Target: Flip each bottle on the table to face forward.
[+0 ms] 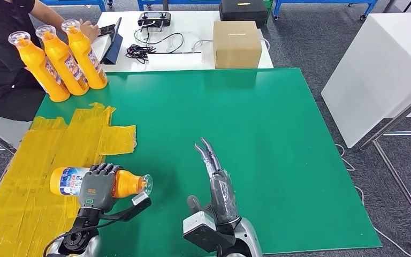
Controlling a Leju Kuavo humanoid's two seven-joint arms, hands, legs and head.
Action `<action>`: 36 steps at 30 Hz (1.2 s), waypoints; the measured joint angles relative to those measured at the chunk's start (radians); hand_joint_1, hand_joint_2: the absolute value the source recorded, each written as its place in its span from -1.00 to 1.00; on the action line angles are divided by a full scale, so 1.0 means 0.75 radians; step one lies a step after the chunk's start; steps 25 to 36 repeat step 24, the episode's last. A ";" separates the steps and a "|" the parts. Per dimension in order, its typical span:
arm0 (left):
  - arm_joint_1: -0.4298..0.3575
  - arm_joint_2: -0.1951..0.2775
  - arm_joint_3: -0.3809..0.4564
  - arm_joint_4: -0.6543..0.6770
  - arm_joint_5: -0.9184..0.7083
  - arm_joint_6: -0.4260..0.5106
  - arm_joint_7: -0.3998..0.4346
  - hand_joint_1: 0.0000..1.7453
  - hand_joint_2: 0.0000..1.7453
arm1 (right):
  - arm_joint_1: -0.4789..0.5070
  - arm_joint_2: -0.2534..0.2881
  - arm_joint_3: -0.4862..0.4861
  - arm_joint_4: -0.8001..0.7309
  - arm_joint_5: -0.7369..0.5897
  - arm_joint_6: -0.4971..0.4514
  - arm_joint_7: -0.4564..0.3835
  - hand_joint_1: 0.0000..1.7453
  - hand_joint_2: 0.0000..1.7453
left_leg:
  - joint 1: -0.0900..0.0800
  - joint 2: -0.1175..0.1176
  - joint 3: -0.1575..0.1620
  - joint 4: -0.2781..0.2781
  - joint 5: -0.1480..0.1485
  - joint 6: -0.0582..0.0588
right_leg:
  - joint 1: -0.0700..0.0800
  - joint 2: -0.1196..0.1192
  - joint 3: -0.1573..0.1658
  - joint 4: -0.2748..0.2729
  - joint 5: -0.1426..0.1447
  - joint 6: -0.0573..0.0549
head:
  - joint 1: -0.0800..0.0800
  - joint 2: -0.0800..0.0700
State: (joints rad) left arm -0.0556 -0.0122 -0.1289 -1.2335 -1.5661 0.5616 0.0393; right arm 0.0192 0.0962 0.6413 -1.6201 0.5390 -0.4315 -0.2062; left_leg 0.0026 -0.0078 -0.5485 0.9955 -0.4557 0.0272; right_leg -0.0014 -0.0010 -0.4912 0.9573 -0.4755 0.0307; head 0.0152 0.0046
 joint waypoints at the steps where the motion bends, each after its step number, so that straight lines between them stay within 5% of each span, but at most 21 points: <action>1: -0.003 0.004 -0.004 0.010 0.000 -0.004 0.001 0.45 0.50 | 0.000 0.000 0.000 0.000 0.000 0.000 0.000 -1.00 -1.00 | 0.000 0.000 0.000 0.000 0.000 0.000 | 0.000 0.000 0.000 0.000 0.000 0.000 | 0.000 0.000; 4: -0.016 0.030 -0.029 0.039 -0.001 -0.032 0.076 -1.00 -1.00 | 0.000 0.000 0.000 0.000 -0.003 0.004 0.000 -1.00 -1.00 | 0.000 0.000 0.000 0.000 0.000 0.000 | 0.000 0.000 0.000 0.000 0.000 0.000 | 0.000 0.000; 8: -0.061 0.117 -0.165 0.091 -0.006 -0.032 0.349 -1.00 -1.00 | -0.001 0.000 0.000 0.000 -0.008 0.014 0.002 -1.00 -1.00 | 0.000 0.000 0.000 0.000 0.000 0.000 | 0.000 0.000 0.000 0.000 0.000 0.000 | 0.000 0.000; 13: -0.087 0.193 -0.279 0.130 -0.006 0.024 0.478 -1.00 -1.00 | -0.001 0.000 0.000 0.000 -0.010 0.015 0.004 -1.00 -1.00 | 0.001 -0.001 0.000 0.000 0.000 -0.001 | 0.001 0.000 0.000 0.000 0.000 0.000 | 0.000 0.000; 36: -0.103 0.234 -0.334 0.137 -0.006 0.031 0.501 -1.00 -1.00 | 0.004 0.000 0.000 0.000 -0.011 0.010 0.004 -1.00 -1.00 | 0.000 -0.001 0.000 0.000 0.001 -0.001 | 0.000 0.000 0.000 0.000 0.000 0.000 | 0.000 0.000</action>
